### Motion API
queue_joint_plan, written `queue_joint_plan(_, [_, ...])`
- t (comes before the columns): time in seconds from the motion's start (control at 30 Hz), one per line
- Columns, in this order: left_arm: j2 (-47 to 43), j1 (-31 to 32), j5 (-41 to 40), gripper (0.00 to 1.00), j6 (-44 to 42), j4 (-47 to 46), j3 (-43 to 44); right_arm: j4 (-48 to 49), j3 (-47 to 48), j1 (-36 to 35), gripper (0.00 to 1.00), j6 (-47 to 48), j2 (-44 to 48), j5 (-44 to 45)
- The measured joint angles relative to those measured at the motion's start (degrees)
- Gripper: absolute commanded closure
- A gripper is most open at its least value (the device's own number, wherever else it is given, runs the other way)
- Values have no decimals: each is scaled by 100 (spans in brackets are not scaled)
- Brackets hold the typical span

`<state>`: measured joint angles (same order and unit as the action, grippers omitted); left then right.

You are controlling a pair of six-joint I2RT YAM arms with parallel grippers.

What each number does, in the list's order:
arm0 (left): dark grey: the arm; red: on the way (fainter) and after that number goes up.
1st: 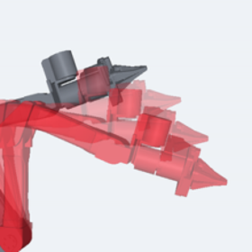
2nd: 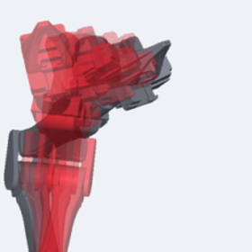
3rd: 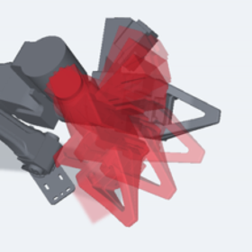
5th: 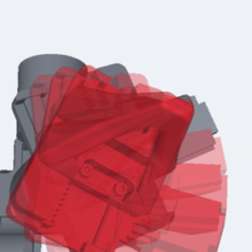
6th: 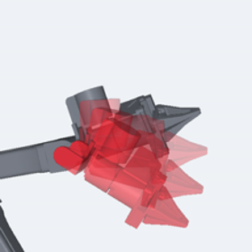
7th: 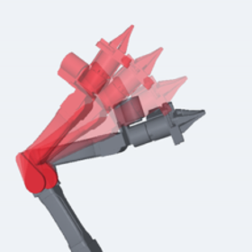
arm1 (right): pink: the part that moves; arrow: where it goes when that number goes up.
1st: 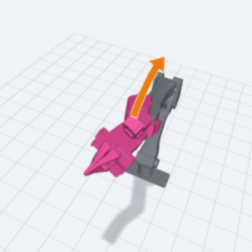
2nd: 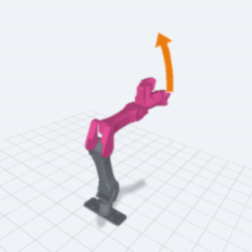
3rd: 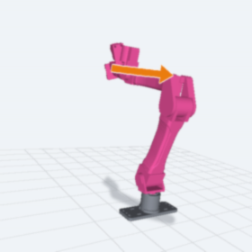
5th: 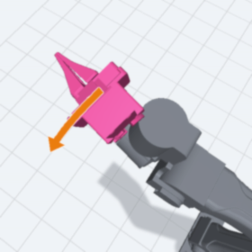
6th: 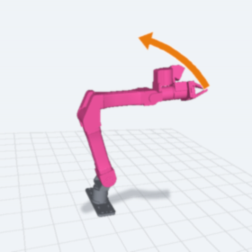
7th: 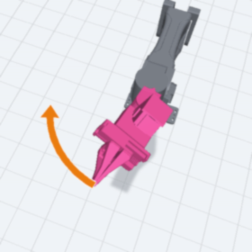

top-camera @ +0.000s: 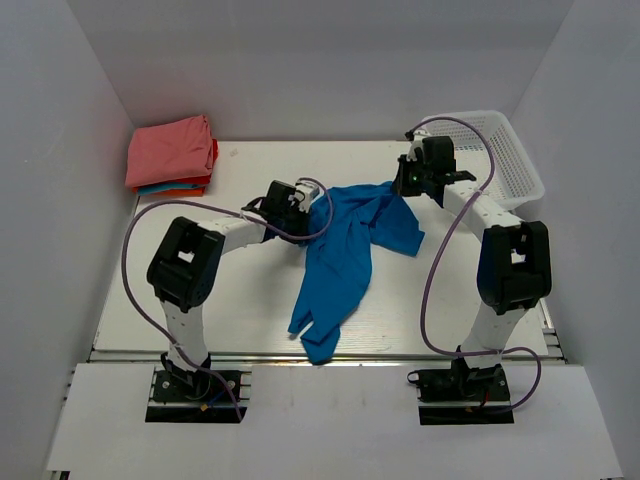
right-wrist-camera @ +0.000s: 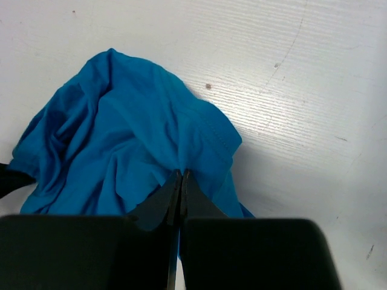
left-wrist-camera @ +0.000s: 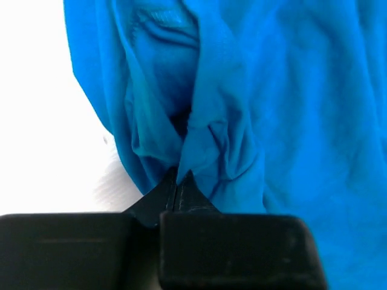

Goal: Fold and stack the t-shirts
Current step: Flatten out the tshirt

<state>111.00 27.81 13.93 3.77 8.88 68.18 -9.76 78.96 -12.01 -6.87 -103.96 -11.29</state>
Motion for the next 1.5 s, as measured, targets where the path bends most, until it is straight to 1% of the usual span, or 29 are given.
queue_joint_plan(0.13, [-337,-37,-59,100,153,-267,-273,-42,-83,0,100,0,0,116])
queue_joint_plan(0.23, [-723,-37,-254,100,221,-286,-380,-70,-107,0,100,0,7,293])
queue_joint_plan(0.43, [-1333,-37,-1325,100,203,-267,-155,-92,-107,4,100,20,361,595])
queue_joint_plan(0.57, [-1755,-37,-2164,100,149,-144,136,-192,-24,4,100,94,981,798])
queue_joint_plan(0.83, [-2970,-37,-3722,100,-227,-129,402,-225,144,11,100,195,2225,1314])
queue_joint_plan(0.97, [-3604,-37,-4240,100,-494,-157,514,-251,240,11,100,315,2712,1467])
queue_joint_plan(1.03, [-3886,-37,-4358,100,-686,-212,623,-260,302,11,100,385,2964,1521])
queue_joint_plan(1.17, [-4424,-37,-4336,100,-942,-323,866,-260,439,11,100,487,3484,1508])
queue_joint_plan(1.4, [-5132,-35,-3934,100,-1281,-376,1460,-363,1174,-2,100,802,4030,859])
queue_joint_plan(1.5, [-5399,-35,-3740,100,-1346,-319,1657,-385,1346,-2,100,903,4275,614])
